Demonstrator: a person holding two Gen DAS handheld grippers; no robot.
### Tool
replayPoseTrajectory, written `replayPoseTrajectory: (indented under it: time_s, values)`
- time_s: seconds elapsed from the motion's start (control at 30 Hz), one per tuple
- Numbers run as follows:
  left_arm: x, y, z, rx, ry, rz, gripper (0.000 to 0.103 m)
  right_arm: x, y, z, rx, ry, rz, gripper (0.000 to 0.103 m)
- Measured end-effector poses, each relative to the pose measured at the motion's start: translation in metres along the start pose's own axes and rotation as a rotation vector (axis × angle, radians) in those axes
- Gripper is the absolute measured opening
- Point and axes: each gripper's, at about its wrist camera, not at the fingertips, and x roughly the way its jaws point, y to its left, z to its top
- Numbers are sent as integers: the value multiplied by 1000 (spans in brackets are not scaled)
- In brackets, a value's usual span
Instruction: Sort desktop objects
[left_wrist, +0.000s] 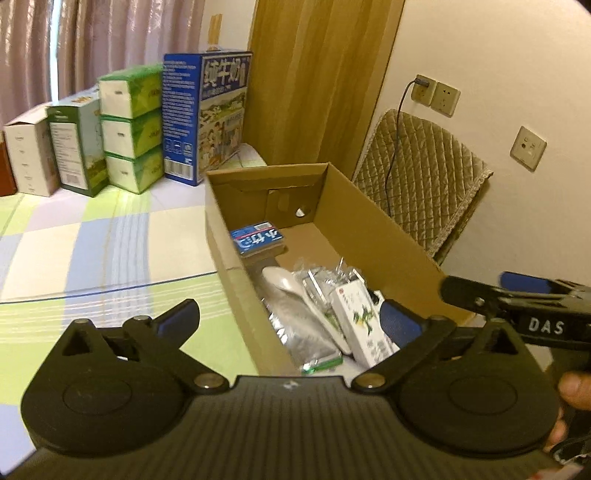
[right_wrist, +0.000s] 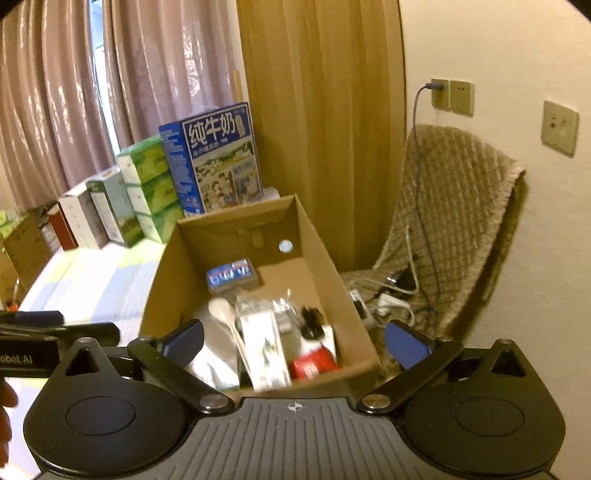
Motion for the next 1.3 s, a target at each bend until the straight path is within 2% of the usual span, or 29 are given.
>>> replayPoseTrajectory:
  time_s: [0.27, 0.4, 0.53, 0.67, 0.73, 1.17, 1.3]
  values:
    - [-34, -16, -40, 8, 46, 68, 102, -33, -2, -25, 13, 50, 10, 101]
    - [-47, -19, -51, -44, 79, 44, 102, -50, -3, -31, 27, 48, 20, 101]
    - [-61, -28, -59, -19, 87, 110, 102, -65, -3, -37, 32, 54, 25, 101]
    - [-72, -30, -64, -46, 80, 111, 102, -77, 2, -40, -16, 38, -8, 101]
    - [-76, -33, -65, -48, 79, 143, 102, -82, 4, -41, -36, 26, -22, 101]
    - [-91, -35, -65, -62, 44, 169, 102, -102, 10, -40, -24, 7, 12, 101]
    - [-93, -33, -65, -81, 46, 154, 102, -104, 11, -40, -18, 11, 20, 101]
